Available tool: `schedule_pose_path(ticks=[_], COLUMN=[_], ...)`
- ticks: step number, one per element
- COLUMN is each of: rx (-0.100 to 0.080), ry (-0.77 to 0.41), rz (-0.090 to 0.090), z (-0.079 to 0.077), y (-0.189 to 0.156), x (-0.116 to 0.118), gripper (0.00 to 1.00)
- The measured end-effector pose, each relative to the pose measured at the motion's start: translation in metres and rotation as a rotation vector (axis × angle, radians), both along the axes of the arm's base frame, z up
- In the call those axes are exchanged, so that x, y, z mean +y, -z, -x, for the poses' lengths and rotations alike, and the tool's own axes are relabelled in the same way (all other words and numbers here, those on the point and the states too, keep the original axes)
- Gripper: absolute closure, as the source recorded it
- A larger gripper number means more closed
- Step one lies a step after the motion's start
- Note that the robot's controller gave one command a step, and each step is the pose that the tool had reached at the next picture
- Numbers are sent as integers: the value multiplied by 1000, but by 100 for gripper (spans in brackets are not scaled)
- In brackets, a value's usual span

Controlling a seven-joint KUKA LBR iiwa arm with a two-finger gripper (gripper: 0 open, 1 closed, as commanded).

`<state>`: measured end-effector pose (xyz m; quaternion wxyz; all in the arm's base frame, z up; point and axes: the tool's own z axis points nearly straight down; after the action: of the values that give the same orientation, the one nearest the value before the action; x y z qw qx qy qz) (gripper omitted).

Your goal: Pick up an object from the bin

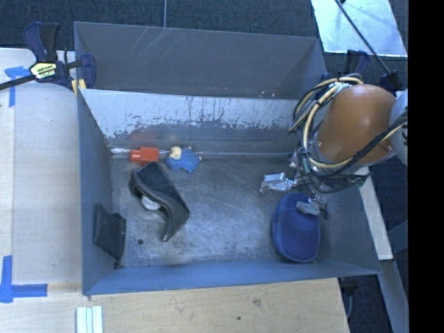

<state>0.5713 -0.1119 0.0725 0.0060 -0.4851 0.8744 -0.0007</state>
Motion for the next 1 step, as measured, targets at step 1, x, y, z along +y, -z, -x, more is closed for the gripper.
schedule_pose_path(ticks=[1], rx=[0], ry=[0], rz=[2], z=[0], y=[0], x=[-1], gripper=[100])
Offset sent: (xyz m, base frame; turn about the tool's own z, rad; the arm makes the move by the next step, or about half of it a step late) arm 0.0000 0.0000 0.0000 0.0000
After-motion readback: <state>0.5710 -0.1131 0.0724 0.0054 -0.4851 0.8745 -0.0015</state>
